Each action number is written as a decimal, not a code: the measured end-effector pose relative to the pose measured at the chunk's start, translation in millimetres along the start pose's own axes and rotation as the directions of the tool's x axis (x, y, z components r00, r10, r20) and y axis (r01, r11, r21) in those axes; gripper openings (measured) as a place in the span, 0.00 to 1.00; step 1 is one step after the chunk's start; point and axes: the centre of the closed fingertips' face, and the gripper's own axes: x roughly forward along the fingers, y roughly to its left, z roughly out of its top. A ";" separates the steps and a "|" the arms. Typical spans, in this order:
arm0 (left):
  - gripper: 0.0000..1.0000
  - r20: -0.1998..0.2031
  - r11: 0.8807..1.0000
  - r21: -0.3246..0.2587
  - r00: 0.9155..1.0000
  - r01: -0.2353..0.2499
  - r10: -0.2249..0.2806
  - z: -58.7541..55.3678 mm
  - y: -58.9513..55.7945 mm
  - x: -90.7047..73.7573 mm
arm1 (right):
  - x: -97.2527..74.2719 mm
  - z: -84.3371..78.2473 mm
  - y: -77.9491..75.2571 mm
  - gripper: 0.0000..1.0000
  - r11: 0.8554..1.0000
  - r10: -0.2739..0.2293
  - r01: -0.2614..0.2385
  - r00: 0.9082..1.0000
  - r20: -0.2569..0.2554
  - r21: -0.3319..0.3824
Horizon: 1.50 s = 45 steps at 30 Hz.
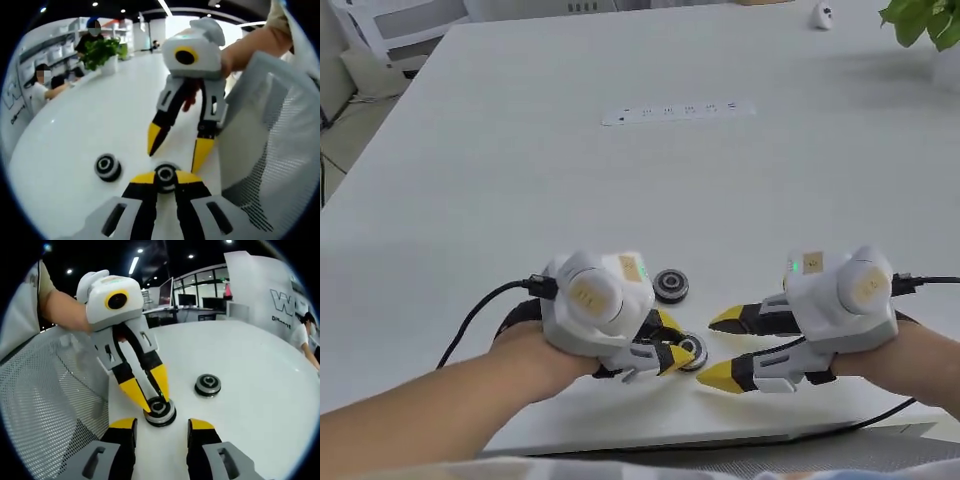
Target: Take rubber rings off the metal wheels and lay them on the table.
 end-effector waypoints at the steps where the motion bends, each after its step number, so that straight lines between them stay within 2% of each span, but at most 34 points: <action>1: 0.14 0.002 1.000 -0.004 1.000 -0.001 0.001 0.0 0.3 0.1 | 0.3 0.1 0.3 0.36 1.000 0.002 -0.002 1.000 0.002 0.003; 16: 0.13 0.007 1.000 -0.008 1.000 -0.009 0.009 1.1 0.8 0.3 | 10.6 4.1 3.3 0.29 0.999 0.032 -0.032 0.999 0.015 0.012; 25: 0.13 0.011 1.000 -0.012 1.000 -0.012 0.012 1.1 0.8 0.4 | 14.3 3.2 2.2 0.25 1.000 0.020 -0.020 1.000 0.009 -0.017; 45: 0.13 0.015 1.000 -0.011 1.000 -0.015 0.015 0.8 0.2 -0.1 | 7.2 1.4 6.0 0.19 0.997 -0.006 0.006 1.000 0.006 -0.075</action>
